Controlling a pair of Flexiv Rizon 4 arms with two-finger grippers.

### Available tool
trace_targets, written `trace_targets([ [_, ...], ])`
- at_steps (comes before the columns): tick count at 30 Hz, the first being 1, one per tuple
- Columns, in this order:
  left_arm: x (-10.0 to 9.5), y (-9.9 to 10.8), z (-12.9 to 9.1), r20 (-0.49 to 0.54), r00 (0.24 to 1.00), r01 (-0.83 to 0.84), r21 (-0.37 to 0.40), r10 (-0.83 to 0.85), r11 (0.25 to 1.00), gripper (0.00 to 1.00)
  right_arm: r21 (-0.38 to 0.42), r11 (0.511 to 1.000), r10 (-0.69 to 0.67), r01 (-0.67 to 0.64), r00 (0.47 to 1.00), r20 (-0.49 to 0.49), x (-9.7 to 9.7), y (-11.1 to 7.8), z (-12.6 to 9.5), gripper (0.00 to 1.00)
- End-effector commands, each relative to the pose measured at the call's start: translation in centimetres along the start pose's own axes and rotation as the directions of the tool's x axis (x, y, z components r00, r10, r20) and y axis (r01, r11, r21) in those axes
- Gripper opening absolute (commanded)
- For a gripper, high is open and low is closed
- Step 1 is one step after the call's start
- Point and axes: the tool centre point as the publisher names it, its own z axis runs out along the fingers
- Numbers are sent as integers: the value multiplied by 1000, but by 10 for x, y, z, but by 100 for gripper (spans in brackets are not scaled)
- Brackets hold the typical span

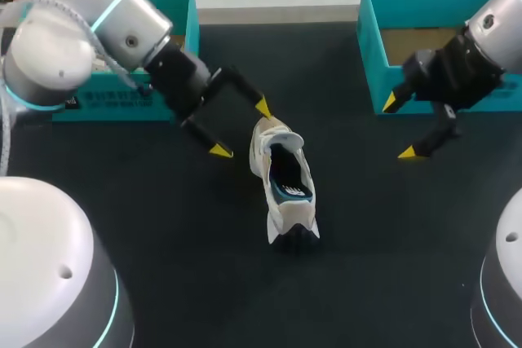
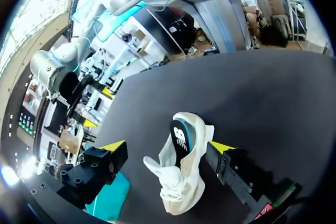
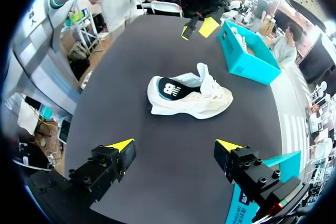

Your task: Take the shoe out of the shoebox, open the shoe tongue, remove and reinsert the insole, then place the shoe into the shoebox

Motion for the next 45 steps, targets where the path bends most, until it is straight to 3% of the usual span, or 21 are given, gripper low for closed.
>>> trace_targets([
  [1,-16,8,-6,-159,987,-8,-13,6,1000,100,0,1000,0,0,1000,4,2,-1,0,100],
  [2,-17,7,-6,-176,984,-6,-8,5,1000,100,0,1000,0,0,1000,4,2,-1,0,100],
  [3,-19,7,-5,-197,980,-5,-14,2,1000,89,0,1000,0,0,1000,4,2,-1,0,100],
  [4,-20,7,-4,-225,974,-9,-30,2,1000,49,0,1000,0,0,1000,4,2,-1,0,100],
  [5,-20,7,-3,-245,969,-7,-47,-5,999,36,0,1000,0,0,1000,4,2,-1,0,100],
  [6,-20,7,-2,-261,965,-8,-44,-4,999,4,0,1000,0,0,1000,4,2,-1,0,100],
  [7,-20,7,-2,-281,960,-16,-54,0,998,0,0,1000,0,0,1000,4,2,-1,0,100],
  [11,-18,10,2,-349,937,-36,-76,8,996,0,0,1000,0,0,1000,4,2,-1,0,100],
  [17,-15,12,6,-407,913,-43,-46,21,998,0,0,1000,0,0,1000,4,2,-1,0,100],
  [18,-10,10,11,-462,886,-32,4,31,999,0,0,1000,0,0,1000,4,2,-1,0,100],
  [22,-3,9,20,-516,855,-50,3,45,999,0,0,1000,0,0,1000,4,2,-1,0,100],
  [38,-1,9,21,-523,851,-57,-6,45,998,0,0,1000,0,0,1000,4,2,-1,0,100],
  [45,3,1,44,-579,812,-92,0,75,996,0,0,1000,0,0,1000,4,2,-1,0,100],
])
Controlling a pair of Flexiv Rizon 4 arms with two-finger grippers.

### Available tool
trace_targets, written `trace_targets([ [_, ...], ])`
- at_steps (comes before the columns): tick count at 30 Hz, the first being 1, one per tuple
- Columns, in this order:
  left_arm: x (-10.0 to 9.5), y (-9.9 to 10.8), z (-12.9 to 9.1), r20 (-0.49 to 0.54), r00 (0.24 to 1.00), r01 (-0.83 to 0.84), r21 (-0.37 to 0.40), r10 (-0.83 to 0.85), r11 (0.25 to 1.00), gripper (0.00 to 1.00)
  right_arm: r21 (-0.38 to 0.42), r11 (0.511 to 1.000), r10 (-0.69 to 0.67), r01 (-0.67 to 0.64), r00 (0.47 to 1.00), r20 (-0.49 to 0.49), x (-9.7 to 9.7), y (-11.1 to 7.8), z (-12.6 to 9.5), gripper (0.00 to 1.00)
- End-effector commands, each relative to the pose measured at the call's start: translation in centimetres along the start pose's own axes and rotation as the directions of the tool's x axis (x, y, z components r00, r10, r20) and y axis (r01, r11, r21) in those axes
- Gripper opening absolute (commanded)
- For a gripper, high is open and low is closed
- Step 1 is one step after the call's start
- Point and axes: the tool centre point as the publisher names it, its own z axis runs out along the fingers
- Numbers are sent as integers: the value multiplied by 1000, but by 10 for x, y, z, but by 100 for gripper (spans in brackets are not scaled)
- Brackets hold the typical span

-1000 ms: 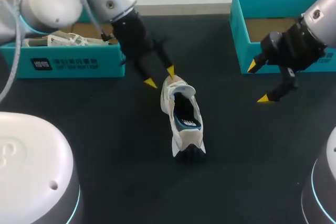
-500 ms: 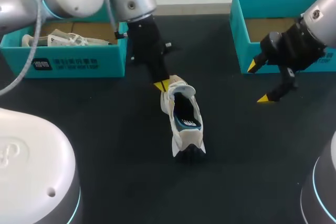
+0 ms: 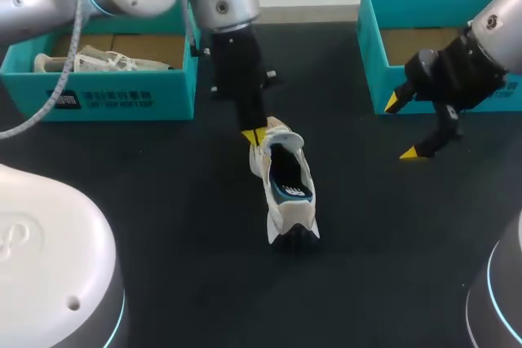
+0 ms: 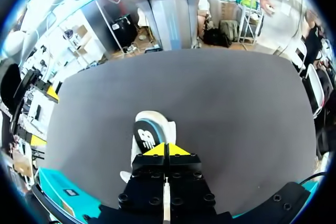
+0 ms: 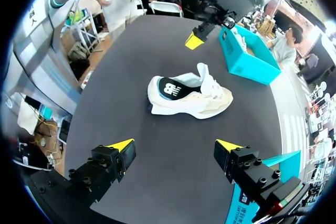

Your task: Take the shoe out of the shoebox, open the shoe tongue, remove and reinsert the insole, then place the shoe into the shoebox

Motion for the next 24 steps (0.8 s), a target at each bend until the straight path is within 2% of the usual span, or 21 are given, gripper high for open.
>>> trace_targets([
  [1,-10,-3,14,-52,999,-9,-21,8,1000,0,2,1000,1,-1,1000,2,1,0,1,100],
  [12,-29,11,49,-96,995,-41,-55,36,998,0,2,1000,1,-1,1000,2,1,0,1,100],
  [24,-38,45,75,-85,996,-8,-152,-5,988,0,2,1000,1,-1,1000,2,1,0,1,100],
])
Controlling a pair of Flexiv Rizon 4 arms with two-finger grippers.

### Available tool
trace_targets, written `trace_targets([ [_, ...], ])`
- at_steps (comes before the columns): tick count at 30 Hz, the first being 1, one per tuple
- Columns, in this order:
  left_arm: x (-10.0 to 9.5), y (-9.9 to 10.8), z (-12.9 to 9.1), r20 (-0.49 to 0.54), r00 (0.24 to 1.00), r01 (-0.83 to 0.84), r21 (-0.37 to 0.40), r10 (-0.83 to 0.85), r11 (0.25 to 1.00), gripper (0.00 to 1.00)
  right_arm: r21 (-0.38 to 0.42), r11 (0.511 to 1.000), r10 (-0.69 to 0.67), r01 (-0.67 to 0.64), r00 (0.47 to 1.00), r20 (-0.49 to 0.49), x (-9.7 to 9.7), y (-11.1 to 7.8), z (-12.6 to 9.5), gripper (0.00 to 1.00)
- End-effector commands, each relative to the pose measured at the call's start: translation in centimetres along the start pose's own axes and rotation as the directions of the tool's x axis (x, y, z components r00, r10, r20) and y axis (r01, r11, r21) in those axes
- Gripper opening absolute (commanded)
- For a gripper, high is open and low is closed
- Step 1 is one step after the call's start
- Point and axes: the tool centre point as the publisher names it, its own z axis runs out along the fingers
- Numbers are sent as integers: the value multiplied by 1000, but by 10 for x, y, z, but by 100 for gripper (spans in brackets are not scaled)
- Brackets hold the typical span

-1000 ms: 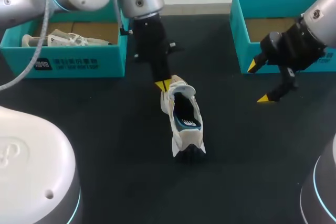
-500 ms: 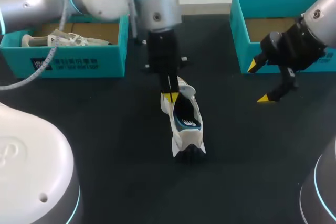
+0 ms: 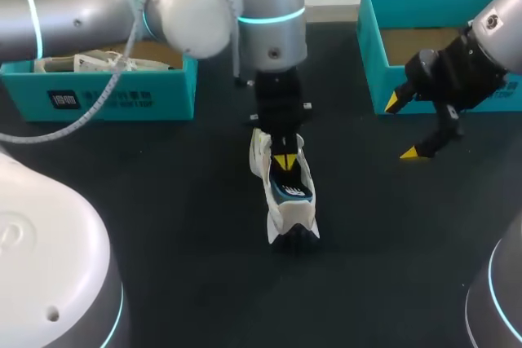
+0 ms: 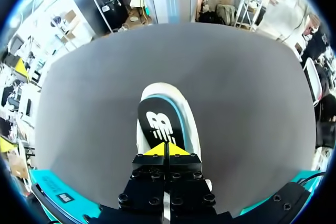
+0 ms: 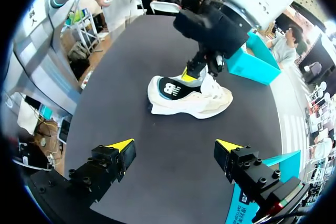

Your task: Take the shoe out of the shoebox, open the shoe tongue, remove and reinsert the insole, then place the shoe into the shoebox

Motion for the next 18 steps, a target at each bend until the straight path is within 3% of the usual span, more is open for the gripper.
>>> trace_targets([
  [1,-3,6,14,-2,1000,5,-2,-5,1000,0,3,1000,1,-1,1000,2,0,0,1,100],
  [18,-3,15,62,-42,999,-3,-67,0,998,0,3,1000,1,-1,1000,2,0,0,1,100],
])
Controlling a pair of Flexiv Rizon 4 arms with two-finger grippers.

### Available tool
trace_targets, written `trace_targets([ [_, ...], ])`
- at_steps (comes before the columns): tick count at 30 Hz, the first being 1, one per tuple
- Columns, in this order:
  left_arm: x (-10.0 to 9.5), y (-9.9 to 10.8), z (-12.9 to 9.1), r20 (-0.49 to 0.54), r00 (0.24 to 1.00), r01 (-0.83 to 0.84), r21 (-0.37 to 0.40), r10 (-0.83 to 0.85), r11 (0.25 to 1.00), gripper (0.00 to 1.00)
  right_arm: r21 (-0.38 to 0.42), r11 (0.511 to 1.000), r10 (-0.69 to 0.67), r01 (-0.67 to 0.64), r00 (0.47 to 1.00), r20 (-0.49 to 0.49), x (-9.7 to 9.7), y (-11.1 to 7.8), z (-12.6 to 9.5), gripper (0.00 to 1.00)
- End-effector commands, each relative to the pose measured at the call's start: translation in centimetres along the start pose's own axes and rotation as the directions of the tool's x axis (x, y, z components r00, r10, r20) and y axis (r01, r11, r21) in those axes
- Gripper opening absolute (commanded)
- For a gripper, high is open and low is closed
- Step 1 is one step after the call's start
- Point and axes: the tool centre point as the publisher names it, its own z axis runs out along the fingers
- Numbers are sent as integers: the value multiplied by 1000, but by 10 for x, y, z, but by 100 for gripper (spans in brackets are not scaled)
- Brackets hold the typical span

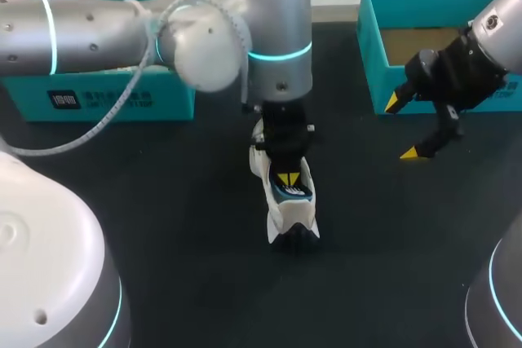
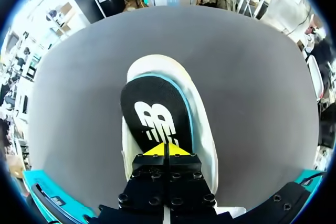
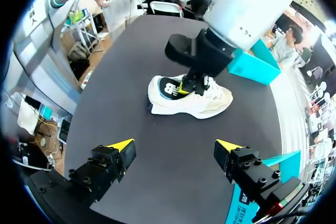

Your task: Take the shoe out of the shoebox, open the shoe tongue, remove and reinsert the insole, then place the shoe into the shoebox

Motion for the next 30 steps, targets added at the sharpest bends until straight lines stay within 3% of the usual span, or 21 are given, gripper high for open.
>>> trace_targets([
  [1,-4,1,12,-15,1000,2,1,-2,1000,0,4,1000,1,-1,1000,1,0,0,1,100],
  [10,-1,-3,-10,32,999,5,2,-5,1000,0,4,1000,1,-1,1000,1,0,0,1,100],
  [14,-3,-15,-21,65,997,-31,9,30,999,0,4,1000,1,-1,1000,1,0,0,1,100],
  [22,-12,-37,-4,54,996,-77,40,75,996,0,4,1000,1,-1,1000,1,0,0,1,100],
  [30,-11,-38,24,4,995,-104,14,103,995,0,4,1000,1,-1,1000,1,0,0,1,100],
])
